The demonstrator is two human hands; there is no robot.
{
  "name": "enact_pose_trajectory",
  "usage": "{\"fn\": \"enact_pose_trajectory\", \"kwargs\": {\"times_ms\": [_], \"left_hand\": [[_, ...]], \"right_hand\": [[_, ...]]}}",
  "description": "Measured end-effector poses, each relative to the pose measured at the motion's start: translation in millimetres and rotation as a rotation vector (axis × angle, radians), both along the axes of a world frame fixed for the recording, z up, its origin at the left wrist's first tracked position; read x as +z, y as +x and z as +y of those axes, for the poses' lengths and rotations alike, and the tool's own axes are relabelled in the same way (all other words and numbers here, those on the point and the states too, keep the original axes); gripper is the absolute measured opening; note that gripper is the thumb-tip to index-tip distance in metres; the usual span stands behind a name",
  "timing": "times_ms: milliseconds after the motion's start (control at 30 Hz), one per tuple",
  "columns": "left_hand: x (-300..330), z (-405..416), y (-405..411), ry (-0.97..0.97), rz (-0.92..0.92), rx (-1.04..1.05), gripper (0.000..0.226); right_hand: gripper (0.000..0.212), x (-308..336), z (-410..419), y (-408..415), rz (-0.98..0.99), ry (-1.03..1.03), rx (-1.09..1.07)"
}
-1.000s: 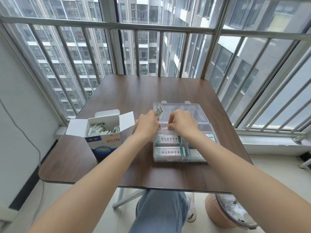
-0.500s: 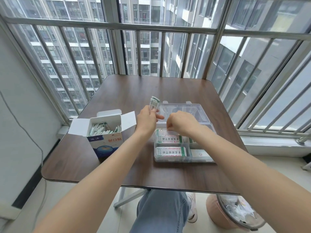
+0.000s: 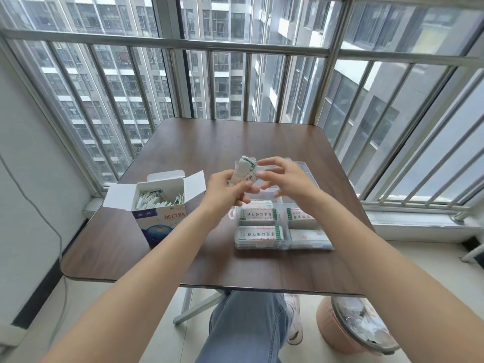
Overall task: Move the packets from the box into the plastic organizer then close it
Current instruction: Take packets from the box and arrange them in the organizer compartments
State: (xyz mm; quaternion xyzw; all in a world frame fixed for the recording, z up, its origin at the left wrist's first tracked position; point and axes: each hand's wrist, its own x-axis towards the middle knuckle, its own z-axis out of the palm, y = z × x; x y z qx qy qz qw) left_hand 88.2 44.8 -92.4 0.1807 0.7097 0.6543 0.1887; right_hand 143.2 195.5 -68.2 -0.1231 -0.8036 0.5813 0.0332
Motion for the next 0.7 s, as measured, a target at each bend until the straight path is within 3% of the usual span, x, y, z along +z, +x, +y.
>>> {"fn": "enact_pose_trajectory", "kwargs": {"times_ms": [67, 167, 267, 367, 467, 700], "left_hand": [[0, 0, 4, 0.021, -0.017, -0.099, 0.009], [-2, 2, 10, 0.019, -0.043, -0.148, 0.020], [-2, 7, 12, -0.014, -0.057, -0.029, 0.028], [-8, 11, 7, -0.200, 0.147, 0.180, 0.028], [-10, 12, 6, -0.291, 0.304, 0.282, 0.029], [-14, 14, -3, -0.335, 0.398, 0.329, 0.025]], "right_hand": [[0.008, -1, -2, 4, 0.047, -0.037, -0.033], [0.010, -7, -6, 7, 0.083, -0.013, -0.122], [0.005, -10, -5, 7, 0.086, 0.010, -0.196], [0.008, -16, 1, 5, 0.059, 0.073, -0.334], [0.004, -21, 2, 2, -0.010, 0.237, -0.342], [0.008, -30, -13, -9, -0.139, 0.752, -0.265]]}}
